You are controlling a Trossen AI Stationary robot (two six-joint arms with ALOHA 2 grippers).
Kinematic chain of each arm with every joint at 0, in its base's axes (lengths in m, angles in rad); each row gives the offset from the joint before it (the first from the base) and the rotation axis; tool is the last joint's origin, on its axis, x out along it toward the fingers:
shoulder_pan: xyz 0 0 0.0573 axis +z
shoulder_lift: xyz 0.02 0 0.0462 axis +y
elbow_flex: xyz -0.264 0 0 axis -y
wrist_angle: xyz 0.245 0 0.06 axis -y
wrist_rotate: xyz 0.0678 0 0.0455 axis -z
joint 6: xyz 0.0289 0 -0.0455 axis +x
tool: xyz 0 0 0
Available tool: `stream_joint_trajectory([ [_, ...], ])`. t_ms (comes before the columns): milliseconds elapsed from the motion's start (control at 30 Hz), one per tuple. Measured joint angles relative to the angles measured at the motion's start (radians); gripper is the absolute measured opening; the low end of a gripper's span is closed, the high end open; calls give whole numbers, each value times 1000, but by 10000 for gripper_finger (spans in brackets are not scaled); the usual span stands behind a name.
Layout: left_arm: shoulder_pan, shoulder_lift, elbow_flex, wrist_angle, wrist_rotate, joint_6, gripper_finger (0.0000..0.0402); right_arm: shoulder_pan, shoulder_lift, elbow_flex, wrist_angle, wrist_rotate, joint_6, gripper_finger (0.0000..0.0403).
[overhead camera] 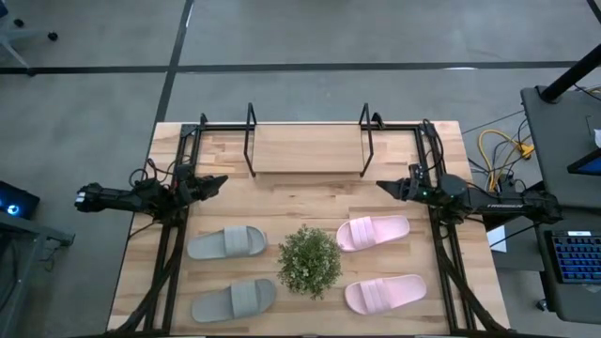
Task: Pick and place slides into the shelf
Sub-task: Put the top pink slides on the shelf
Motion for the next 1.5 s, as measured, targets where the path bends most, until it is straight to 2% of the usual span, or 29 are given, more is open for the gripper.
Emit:
stream_joint_trajectory([
  [167, 0, 0, 0, 19, 11, 2, 0, 0, 0, 0, 83, -2, -21, 9],
  [300, 0, 0, 5, 46, 31, 8, 0, 0, 1, 0, 229, -5, -80, 9],
  [400, 0, 18, 54, 40, 75, 61, 0, 0, 1, 5, 329, -9, -130, 9],
  [467, -1, 34, 99, 48, 89, 107, 0, 0, 2, 43, 316, -26, -171, 9],
  [667, 0, 162, 249, 33, 87, 213, 0, 0, 86, 294, 41, -62, -337, 9],
  [767, 0, 252, 348, -40, 85, 239, 0, 0, 165, 441, -85, -62, -420, 9],
  [967, 0, 438, 562, -201, 89, 274, 14, 0, 339, 692, -188, -100, -506, 16],
  [1300, 0, 608, 872, -206, 89, 334, 118, 0, 608, 1051, -427, -150, -529, 54],
  [1400, 0, 663, 935, -240, 89, 249, 155, 0, 675, 1141, -496, -171, -511, 72],
  [1500, 0, 727, 968, -306, 107, 104, 189, 0, 733, 1218, -595, -203, -471, 95],
])
